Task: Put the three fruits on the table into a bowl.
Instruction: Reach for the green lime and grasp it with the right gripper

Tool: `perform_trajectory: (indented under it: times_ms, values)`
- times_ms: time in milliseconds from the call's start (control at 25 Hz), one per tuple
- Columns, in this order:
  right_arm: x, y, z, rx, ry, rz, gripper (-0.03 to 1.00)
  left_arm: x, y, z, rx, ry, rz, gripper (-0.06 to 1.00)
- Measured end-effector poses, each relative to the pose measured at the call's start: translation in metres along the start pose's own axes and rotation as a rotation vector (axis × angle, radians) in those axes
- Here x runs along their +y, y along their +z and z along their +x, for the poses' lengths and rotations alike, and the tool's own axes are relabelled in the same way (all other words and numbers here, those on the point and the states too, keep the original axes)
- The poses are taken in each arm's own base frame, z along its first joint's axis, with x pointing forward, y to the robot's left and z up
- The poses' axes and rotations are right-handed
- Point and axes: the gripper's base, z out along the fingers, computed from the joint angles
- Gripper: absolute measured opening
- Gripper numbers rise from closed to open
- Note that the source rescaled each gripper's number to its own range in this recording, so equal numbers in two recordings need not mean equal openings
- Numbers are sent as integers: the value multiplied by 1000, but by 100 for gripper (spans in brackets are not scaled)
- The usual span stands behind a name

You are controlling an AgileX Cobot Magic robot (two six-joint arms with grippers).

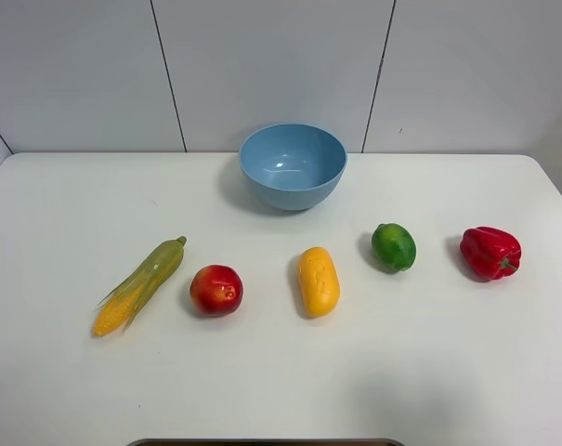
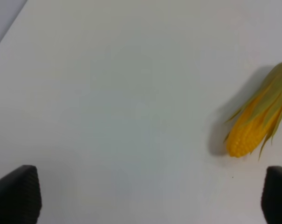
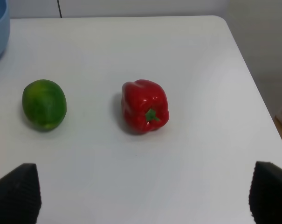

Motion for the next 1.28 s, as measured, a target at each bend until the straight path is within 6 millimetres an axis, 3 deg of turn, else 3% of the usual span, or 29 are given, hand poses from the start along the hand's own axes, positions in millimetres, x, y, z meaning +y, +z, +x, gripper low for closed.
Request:
perform_trajectory:
  times_ms: [1120, 1280]
  values:
    - [0, 0, 0, -2, -2, 4, 100, 0, 0, 0, 0, 0, 0, 87]
    - [-2, -12, -12, -47, -3, 14, 100, 0, 0, 0, 0, 0, 0, 87]
